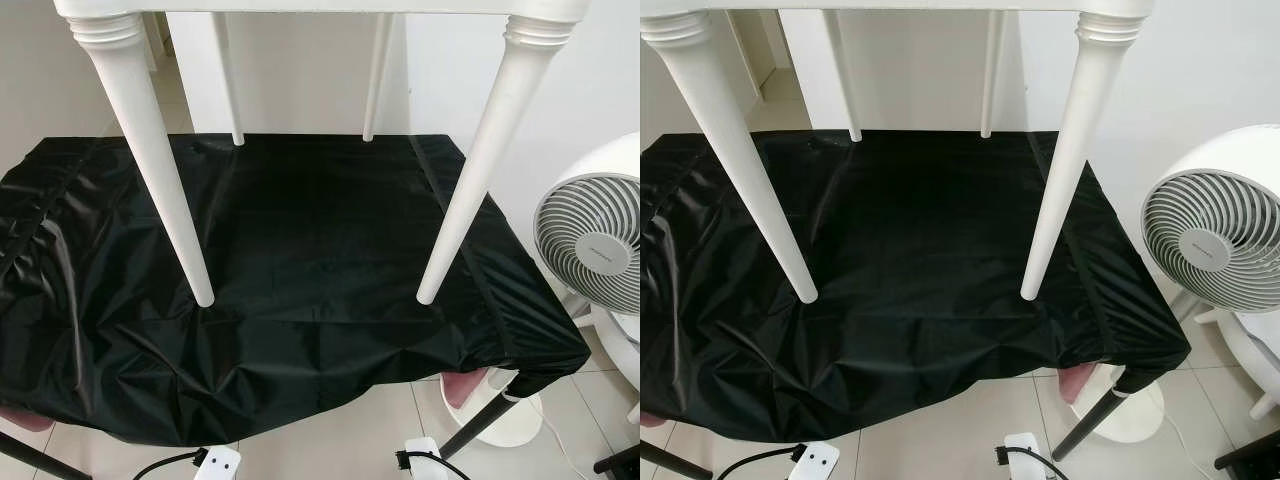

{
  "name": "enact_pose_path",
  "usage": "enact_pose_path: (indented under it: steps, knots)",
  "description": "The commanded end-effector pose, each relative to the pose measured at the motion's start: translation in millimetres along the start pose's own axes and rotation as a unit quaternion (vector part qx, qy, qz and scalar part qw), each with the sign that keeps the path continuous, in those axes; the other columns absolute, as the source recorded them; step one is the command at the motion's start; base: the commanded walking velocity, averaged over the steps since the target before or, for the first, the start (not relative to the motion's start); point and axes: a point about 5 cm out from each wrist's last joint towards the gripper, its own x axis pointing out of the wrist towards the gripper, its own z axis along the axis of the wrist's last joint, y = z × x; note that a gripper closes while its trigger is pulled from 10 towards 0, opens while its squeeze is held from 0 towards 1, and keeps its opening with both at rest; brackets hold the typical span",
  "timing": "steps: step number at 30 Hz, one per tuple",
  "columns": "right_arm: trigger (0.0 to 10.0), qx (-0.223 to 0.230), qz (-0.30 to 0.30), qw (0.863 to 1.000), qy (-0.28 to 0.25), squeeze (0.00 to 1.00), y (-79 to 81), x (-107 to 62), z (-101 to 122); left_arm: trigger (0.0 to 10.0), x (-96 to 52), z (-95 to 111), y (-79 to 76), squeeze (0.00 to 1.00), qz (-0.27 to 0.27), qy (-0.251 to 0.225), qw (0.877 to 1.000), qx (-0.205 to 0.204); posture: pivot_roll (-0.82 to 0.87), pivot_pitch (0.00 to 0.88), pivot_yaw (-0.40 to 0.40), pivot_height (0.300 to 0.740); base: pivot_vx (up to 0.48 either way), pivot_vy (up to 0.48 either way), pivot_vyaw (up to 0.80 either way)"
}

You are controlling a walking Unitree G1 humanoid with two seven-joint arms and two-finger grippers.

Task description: Building children table

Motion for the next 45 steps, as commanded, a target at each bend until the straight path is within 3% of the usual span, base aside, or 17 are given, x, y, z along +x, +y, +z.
enact_pose_path:
  steps: [1,14,45]
  knots:
    - [10.0,-0.001,0.0,1.0,0.008,0.0,1.1,-1.2,-5.8,10.0,-1.1,-8.0,-2.7,0.0,-0.01,0.016,1.0,0.004,0.04,0.0,0.029,0.74,0.0,0.0,0.0]
    - [10.0,-0.001,0.0,1.0,0.014,0.0,0.9,-1.7,-8.7,10.0,-1.0,-7.5,-2.4,0.0,-0.011,0.016,1.0,0.004,0.04,0.0,0.027,0.74,0.0,-0.083,0.0]
    - [10.0,-0.015,-0.003,1.0,0.024,0.0,-2.0,-2.9,-13.6,10.0,-0.3,-4.5,-5.2,0.0,-0.014,0.013,1.0,0.005,0.04,0.0,0.014,0.74,0.0,-0.366,0.0]
